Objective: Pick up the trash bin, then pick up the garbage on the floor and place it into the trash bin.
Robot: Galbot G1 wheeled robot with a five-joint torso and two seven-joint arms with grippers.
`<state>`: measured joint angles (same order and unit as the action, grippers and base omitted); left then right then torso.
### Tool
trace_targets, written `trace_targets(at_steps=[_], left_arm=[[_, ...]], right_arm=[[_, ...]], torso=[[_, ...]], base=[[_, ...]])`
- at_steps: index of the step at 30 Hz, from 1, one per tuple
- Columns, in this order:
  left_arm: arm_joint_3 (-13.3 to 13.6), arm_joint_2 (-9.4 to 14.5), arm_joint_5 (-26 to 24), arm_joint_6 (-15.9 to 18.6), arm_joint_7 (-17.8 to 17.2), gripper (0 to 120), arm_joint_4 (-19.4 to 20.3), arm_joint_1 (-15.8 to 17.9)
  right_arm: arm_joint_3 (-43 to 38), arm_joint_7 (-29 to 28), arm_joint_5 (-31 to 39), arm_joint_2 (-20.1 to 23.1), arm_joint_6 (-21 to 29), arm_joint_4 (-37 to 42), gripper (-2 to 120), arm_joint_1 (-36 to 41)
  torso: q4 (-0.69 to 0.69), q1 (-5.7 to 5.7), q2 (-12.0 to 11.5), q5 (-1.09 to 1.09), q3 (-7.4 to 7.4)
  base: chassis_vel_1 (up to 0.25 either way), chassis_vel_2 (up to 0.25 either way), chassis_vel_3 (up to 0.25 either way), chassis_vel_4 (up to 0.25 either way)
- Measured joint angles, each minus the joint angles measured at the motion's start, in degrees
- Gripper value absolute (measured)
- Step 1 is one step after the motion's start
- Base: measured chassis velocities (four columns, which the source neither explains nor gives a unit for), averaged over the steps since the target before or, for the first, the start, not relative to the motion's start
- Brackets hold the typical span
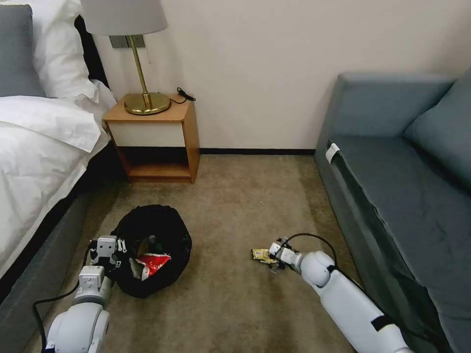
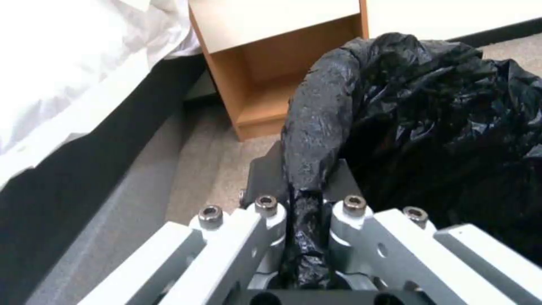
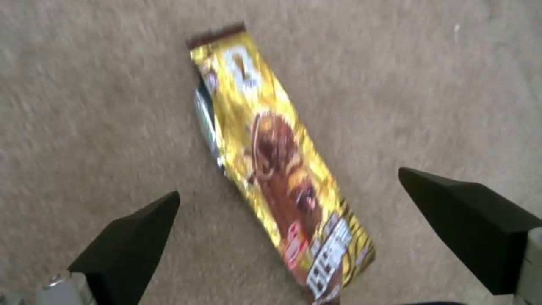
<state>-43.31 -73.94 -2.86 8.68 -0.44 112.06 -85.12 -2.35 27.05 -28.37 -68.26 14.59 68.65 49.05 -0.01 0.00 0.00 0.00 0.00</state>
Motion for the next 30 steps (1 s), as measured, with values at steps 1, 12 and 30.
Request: trace_targets(at_steps=[1,12,30], left_arm=[[0.2,0.0,0.0,0.0,0.0,0,0.0,0.1],[1.1,-0.7,0.3,0.0,0.0,0,-0.1,0.5],[1.0,-1.1,0.4,-0.2,0.0,0,-0.5,0.3]], right_arm=[[-0.3,-0.4,0.0,-0.3,-0.4,-1.2,100,-0.3],[-1.3,-2.8,0.3,-2.7,-2.9,-9.1,100,-3.7],[-0.7,-3.0,0.7,-4.0,-3.8,-13.5,100,-5.8]], torso=[[0.01,0.0,0.0,0.02,0.0],[0.01,0.0,0.0,0.0,0.0],[0.01,0.0,0.0,0.01,0.0]], base=[[0.0,0.0,0.0,0.0],[0.0,0.0,0.0,0.0],[0.0,0.0,0.0,0.0]])
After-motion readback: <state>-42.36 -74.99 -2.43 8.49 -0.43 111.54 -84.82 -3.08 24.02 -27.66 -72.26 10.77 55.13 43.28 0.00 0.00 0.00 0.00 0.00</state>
